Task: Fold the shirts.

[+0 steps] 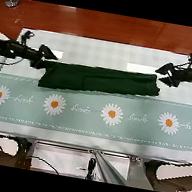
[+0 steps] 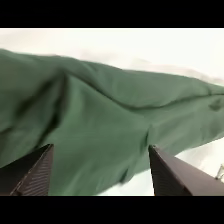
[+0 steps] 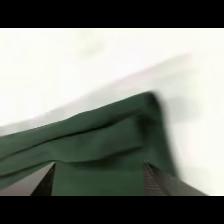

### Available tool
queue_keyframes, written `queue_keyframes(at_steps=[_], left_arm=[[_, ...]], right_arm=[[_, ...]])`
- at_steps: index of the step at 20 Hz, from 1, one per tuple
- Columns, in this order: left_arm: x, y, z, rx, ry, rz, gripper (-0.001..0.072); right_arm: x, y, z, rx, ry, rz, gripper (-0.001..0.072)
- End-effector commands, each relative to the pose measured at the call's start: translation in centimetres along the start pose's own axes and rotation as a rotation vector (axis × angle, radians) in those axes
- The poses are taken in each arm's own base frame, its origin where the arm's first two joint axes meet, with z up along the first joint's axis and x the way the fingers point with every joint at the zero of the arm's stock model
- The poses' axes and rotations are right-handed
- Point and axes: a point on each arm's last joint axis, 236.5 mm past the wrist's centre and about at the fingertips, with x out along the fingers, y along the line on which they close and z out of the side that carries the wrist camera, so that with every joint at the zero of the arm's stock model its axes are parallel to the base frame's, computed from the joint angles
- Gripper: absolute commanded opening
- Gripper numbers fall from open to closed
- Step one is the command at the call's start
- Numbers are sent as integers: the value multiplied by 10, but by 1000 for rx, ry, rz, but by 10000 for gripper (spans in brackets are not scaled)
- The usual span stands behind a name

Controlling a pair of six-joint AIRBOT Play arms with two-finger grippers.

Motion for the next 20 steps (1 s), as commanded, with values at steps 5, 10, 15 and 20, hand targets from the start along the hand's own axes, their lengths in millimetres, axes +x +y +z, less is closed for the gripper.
queue_keyframes(at_steps=[5, 10, 15, 20], left_arm=[[-133, 19, 24, 10, -416, 248, 702], [-117, -53, -37, 209, -593, 175, 702], [-64, -83, -75, 312, -450, 135, 702], [-20, -96, -97, 324, -328, 92, 700]], right_arm=[[-34, -84, -10, 96, 65, -128, 631], [18, -59, -21, 56, 125, -27, 631], [47, -16, -50, -37, 224, 38, 630], [49, 0, -80, -85, 338, 35, 129]])
